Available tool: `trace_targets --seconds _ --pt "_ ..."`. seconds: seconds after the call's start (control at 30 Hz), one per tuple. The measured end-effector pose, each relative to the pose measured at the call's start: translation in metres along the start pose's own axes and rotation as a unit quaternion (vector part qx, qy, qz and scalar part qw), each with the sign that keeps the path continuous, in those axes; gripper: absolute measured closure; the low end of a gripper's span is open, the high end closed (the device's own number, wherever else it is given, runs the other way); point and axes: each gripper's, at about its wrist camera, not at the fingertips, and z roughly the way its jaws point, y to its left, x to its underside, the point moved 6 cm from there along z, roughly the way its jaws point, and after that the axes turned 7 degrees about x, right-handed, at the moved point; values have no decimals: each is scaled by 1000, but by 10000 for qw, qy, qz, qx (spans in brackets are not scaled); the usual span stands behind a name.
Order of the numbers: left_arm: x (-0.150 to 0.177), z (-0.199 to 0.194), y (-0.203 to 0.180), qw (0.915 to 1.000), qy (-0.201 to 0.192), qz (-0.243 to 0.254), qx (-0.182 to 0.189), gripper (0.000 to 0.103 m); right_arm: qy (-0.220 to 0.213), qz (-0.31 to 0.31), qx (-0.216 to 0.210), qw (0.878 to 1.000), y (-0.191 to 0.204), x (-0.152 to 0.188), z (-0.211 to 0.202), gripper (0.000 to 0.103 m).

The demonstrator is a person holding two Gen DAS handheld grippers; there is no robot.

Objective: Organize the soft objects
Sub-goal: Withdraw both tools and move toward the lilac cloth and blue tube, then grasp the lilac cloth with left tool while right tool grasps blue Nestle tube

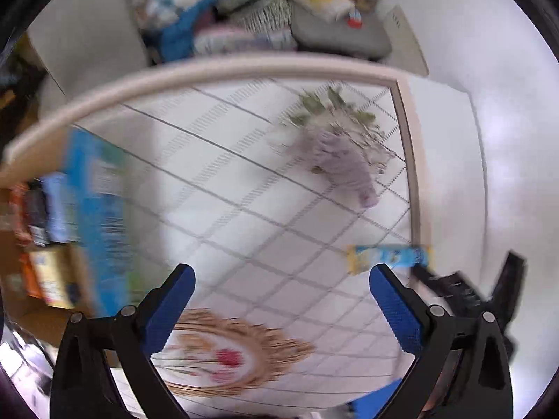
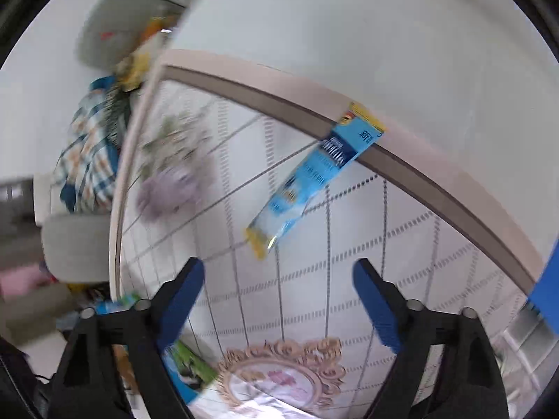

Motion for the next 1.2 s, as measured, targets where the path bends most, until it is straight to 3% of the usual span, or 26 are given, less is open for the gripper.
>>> trace_targets --seconds 0.1,0.23,0.27,0.3,0.6,0.63,0.67,0.73,0.83,0.97,1.07,1.2 --pt "-22 40 -16 9985 326 -267 336 4 217 154 121 9996 0 -22 32 38" --pt "-45 81 -27 9977 525 -405 133 6 460 68 185 9987 14 -32 61 46" --pt "-49 86 -30 9977 538 -415 73 6 414 -94 361 9984 19 -33 66 63" --pt "-53 93 -32 9976 546 -433 7 6 363 -211 478 9980 20 -33 69 68" --pt "-78 153 -48 9910 919 -938 277 9 130 -1251 1214 9846 23 -37 66 72" --pt "-80 156 -49 9918 873 -904 232 22 149 -1250 1227 9844 22 -39 66 70" --pt "-80 160 -50 9930 875 -785 78 31 193 -1246 1246 9842 22 -41 68 65" --pt "-80 161 -58 9958 758 -495 -121 47 361 -1227 1282 9835 24 -44 76 63" --pt "-72 160 -64 9966 646 180 -476 51 154 -1376 1437 9799 34 -50 76 64" --pt "-56 153 -60 9923 232 734 -972 54 11 -1667 1620 9726 44 -48 78 78" --pt "-33 149 -56 9892 127 1038 -1027 55 -30 -1832 1597 9700 47 -42 76 86" --pt "-1 127 -45 9924 17 1027 -685 55 -148 -2171 1518 9641 61 -22 66 88"
